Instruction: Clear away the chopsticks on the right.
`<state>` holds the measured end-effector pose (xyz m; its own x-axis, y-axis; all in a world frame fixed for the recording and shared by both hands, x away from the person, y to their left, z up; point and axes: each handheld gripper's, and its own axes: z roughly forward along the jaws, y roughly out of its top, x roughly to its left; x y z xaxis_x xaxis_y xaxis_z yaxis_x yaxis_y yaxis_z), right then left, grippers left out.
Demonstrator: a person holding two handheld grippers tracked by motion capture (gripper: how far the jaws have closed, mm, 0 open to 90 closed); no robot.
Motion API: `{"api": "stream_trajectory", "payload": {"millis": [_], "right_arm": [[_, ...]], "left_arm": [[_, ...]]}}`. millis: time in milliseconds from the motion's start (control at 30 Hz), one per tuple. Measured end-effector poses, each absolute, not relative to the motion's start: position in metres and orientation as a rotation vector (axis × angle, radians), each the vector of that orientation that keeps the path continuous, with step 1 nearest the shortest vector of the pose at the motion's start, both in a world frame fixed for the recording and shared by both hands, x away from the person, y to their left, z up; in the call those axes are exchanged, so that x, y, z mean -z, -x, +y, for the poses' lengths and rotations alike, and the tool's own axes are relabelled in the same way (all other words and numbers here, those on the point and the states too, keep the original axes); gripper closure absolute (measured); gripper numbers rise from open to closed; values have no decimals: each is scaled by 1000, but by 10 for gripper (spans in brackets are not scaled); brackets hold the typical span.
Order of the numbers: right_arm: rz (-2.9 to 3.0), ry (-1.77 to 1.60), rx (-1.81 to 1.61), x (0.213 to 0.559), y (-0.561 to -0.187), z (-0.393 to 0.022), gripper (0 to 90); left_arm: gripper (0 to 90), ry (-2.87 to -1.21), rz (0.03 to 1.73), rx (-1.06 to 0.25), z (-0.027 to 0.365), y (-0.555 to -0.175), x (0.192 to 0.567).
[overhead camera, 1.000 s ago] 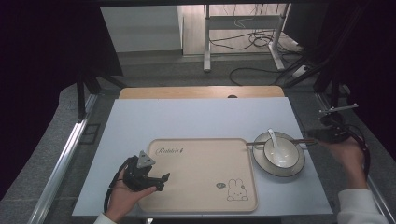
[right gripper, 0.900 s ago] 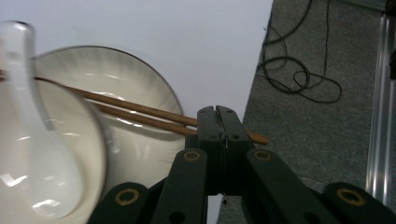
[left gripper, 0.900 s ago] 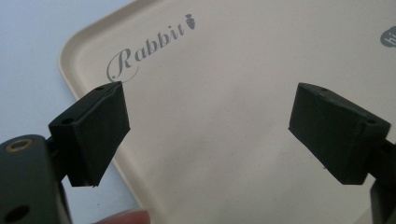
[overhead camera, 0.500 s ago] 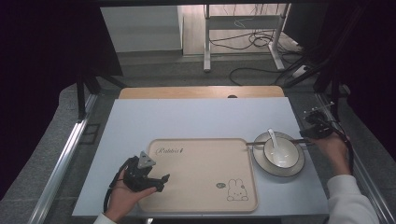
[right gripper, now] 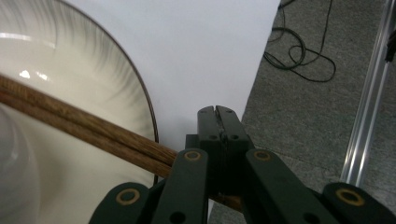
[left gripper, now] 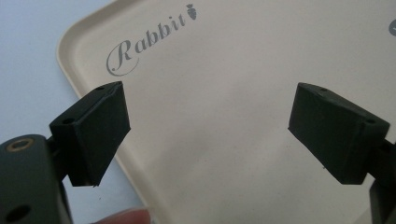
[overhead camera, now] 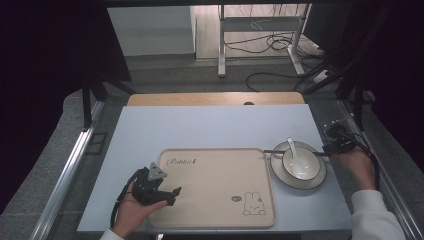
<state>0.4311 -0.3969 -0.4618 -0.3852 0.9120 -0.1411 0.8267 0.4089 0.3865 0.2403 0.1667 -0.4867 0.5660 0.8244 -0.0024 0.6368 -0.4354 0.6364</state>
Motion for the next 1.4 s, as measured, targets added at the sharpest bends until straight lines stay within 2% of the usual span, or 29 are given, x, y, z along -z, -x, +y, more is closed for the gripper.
{"api": "stream_trajectory", "payload": {"millis": [733,1067,1400], "right_arm": [[2353,-1541,-316,465,-403,-403,898],[2336,-1483,-457,440,-390,-402,897],[2400,-1464,-467,442,-385,-396,894]], "left_arm": [[128,-2205,1161,-424,168,-241,485],[128,-2205,1165,-424,169,-241,485],[128,-2207,1160,-425,168,-241,485]]}}
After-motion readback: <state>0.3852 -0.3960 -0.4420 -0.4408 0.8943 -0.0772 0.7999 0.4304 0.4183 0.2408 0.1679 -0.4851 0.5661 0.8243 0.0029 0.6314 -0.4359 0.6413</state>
